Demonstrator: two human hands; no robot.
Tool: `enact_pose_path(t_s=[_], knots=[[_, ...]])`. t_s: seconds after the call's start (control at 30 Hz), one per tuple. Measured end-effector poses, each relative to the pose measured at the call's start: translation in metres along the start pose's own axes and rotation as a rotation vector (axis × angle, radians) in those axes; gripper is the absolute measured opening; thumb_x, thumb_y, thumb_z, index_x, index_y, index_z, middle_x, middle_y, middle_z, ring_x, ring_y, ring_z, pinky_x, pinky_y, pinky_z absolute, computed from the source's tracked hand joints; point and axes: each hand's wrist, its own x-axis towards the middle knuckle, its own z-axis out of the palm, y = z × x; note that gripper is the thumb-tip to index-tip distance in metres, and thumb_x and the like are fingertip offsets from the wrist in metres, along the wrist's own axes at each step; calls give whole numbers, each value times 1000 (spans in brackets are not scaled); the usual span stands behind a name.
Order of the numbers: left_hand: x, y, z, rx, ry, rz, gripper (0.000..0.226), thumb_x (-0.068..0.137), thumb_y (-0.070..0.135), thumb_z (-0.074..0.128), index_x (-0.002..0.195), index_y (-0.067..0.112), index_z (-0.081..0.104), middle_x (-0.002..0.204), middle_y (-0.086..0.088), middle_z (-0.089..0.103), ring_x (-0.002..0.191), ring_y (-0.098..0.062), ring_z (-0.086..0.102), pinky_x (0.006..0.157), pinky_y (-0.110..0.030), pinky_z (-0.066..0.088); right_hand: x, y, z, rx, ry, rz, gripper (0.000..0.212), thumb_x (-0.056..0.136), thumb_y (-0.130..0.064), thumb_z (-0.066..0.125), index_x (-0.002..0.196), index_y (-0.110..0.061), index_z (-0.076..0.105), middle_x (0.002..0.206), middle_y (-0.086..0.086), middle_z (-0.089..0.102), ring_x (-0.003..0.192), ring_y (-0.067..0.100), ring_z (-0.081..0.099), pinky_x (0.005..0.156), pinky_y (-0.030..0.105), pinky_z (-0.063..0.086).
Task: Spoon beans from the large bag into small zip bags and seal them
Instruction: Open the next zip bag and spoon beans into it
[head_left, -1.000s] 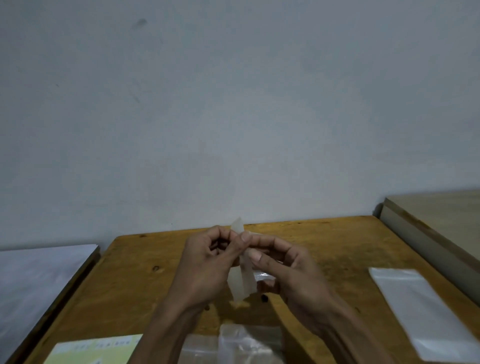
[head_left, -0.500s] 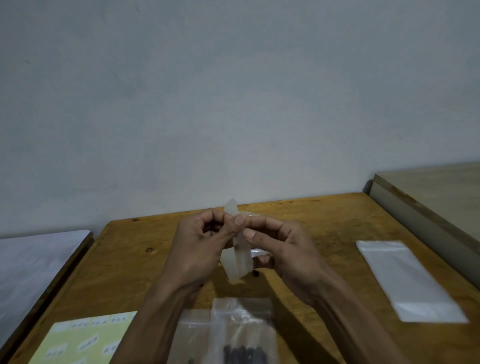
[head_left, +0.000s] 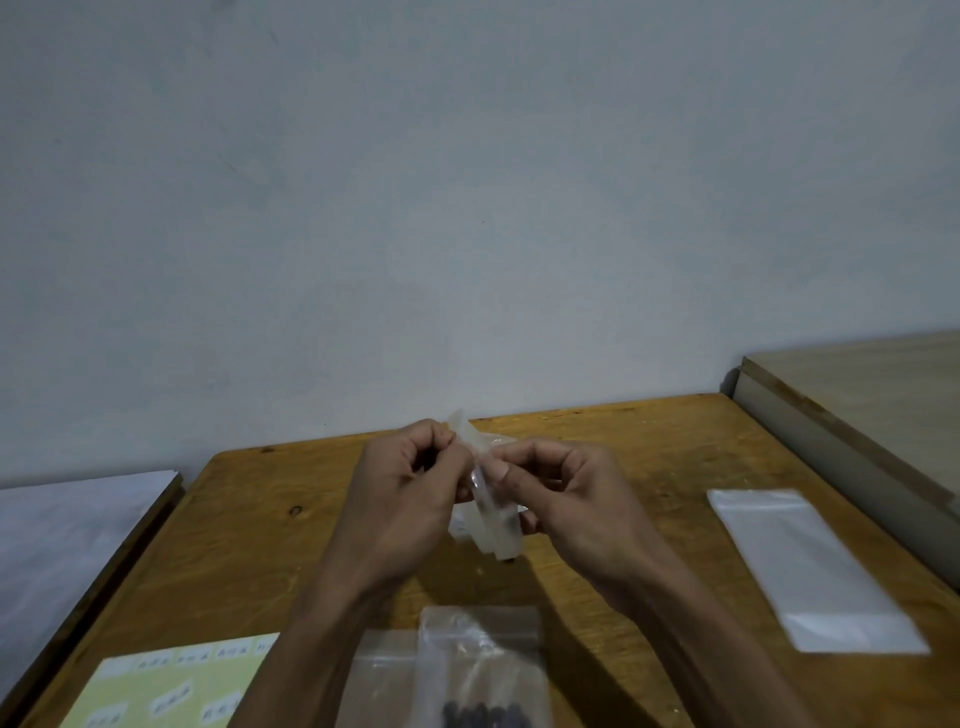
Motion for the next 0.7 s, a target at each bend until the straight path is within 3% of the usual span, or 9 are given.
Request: enact_pose_path(t_s=[0.13, 0.23, 0.33, 0.4, 0.47, 0.63, 0.7], knots=[[-3, 4, 5, 249, 45, 66, 49, 85, 57, 59, 66, 13, 66, 63, -5, 64, 64, -21, 64, 61, -40, 57, -2, 2, 8, -216, 69, -171, 14, 98, -22, 62, 96, -17, 75, 88, -1, 76, 83, 15, 73, 69, 37, 62], [-4, 4, 5, 381, 76, 154, 45, 91, 52, 53, 65, 17, 64, 60, 1, 62, 58, -11, 60, 55, -37, 54, -1, 4, 11, -322, 84, -189, 13, 97, -27, 63, 95, -20, 75, 86, -4, 75, 81, 17, 72, 68, 46, 60], [-1, 3, 1, 380, 10, 151, 39, 94, 48, 54, 69, 19, 64, 67, 0, 67, 68, -19, 67, 61, -50, 59, 0, 1, 10, -396, 88, -189, 11, 97, -25, 64, 94, -21, 74, 78, -7, 73, 71, 10, 69, 58, 32, 60], [1, 2, -2, 398, -6, 130, 33, 92, 39, 60, 68, 16, 64, 67, -2, 66, 68, -23, 68, 60, -51, 58, 1, 0, 11, -454, 139, -221, 10, 95, -23, 65, 90, -20, 74, 70, -7, 71, 61, 8, 66, 50, 20, 50], [2, 3, -3, 394, -7, 117, 30, 86, 31, 64, 64, 12, 61, 63, -6, 64, 65, -27, 67, 57, -51, 58, 1, 1, 12, -504, 194, -230, 9, 92, -20, 68, 86, -18, 74, 65, -8, 69, 57, 5, 65, 47, 16, 46], [2, 10, -9, 461, 40, 88, 30, 74, 11, 71, 50, 9, 52, 48, -7, 58, 54, -25, 66, 54, -49, 58, 6, 3, 2, -611, 381, -223, 8, 84, -14, 72, 79, -20, 71, 64, -13, 66, 57, 5, 65, 52, 25, 56], [0, 15, -8, 466, 38, 89, 29, 73, 11, 71, 51, 6, 54, 50, -11, 61, 55, -28, 68, 55, -49, 58, 8, -1, -5, -595, 337, -188, 7, 82, -14, 72, 78, -20, 71, 63, -10, 68, 58, 6, 66, 53, 28, 57]])
